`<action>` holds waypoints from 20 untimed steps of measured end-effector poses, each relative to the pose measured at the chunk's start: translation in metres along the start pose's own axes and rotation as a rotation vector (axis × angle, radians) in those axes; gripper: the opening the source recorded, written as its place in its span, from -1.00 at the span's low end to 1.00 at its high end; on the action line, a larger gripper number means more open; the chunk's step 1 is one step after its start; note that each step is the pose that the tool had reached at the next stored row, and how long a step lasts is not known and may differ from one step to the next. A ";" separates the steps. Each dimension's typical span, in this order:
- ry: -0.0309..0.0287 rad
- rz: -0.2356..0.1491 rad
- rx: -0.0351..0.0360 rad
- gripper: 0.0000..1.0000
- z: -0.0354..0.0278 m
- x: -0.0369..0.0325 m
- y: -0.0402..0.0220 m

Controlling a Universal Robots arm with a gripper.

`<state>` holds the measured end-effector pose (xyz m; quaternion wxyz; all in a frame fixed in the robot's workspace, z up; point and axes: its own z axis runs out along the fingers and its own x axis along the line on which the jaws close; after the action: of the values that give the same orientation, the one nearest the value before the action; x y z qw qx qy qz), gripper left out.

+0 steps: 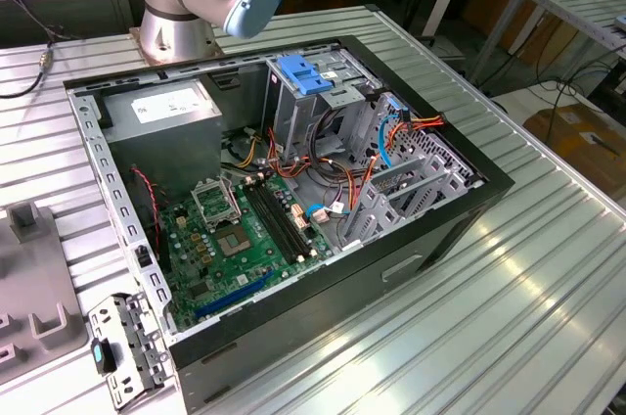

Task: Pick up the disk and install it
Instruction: 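Pick up the disk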

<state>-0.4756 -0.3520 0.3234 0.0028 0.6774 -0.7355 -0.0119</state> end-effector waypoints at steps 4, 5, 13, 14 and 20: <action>0.0000 0.000 0.0000 -0.07 0.0002 0.0000 0.0000; -0.0002 0.000 0.0004 -0.07 0.0008 0.0000 0.0000; -0.0002 0.000 0.0024 -0.07 0.0186 0.0002 -0.0001; -0.0001 0.000 0.0023 -0.07 0.0193 0.0002 -0.0002; -0.0003 -0.001 0.0032 -0.07 0.0212 -0.0026 0.0000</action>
<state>-0.4758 -0.3491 0.3022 0.0016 0.6777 -0.7353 -0.0108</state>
